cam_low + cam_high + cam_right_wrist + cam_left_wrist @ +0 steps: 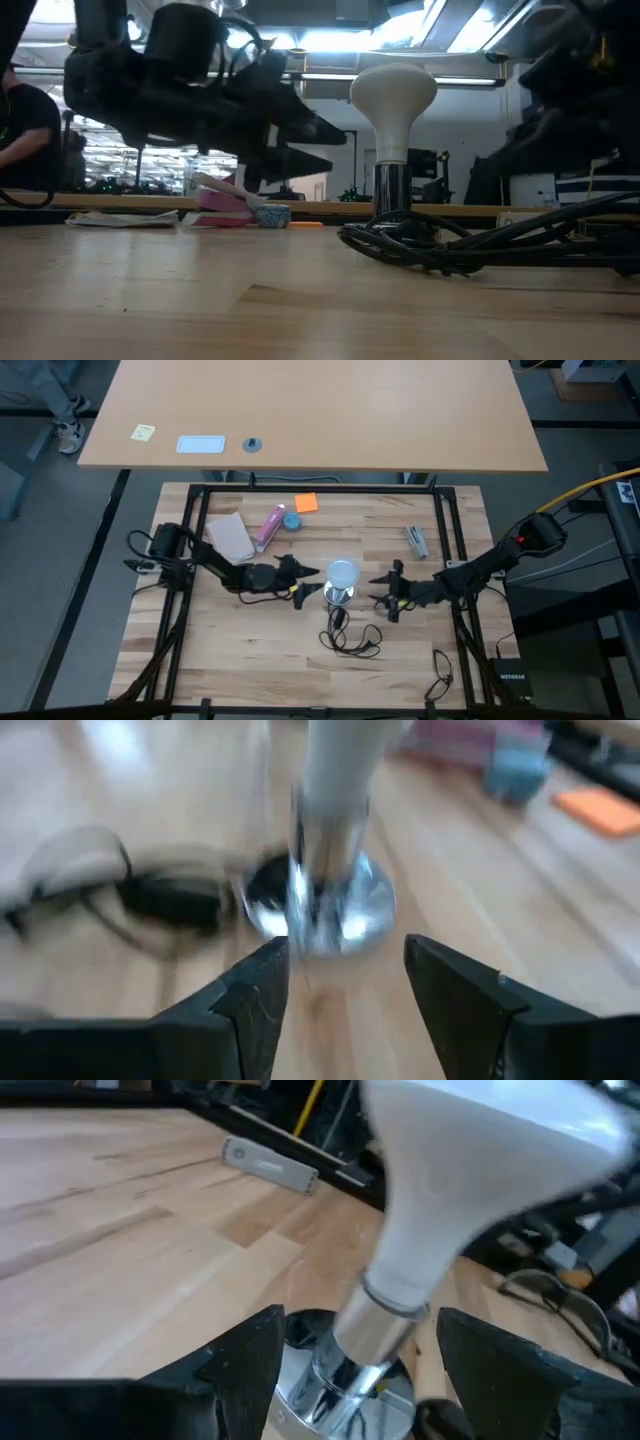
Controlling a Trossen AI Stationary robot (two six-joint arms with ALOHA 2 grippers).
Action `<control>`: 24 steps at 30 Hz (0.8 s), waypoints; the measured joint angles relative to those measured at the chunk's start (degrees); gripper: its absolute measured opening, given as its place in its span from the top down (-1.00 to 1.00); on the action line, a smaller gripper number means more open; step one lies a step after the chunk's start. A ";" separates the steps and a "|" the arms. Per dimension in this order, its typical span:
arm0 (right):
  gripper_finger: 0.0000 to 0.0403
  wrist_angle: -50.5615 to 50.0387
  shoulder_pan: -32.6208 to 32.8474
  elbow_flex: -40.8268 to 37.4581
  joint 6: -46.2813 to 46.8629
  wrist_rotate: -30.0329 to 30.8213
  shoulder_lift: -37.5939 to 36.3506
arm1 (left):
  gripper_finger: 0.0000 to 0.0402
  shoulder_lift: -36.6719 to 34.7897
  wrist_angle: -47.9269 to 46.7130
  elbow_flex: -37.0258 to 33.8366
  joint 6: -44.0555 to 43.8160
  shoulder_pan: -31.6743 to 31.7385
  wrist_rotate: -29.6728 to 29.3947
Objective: Screw lightbulb
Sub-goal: Remove the lightbulb from the lamp
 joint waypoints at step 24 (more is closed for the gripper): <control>-0.04 5.80 0.02 2.04 -0.10 4.25 6.11 | -0.26 0.77 -4.27 5.04 3.50 1.70 7.46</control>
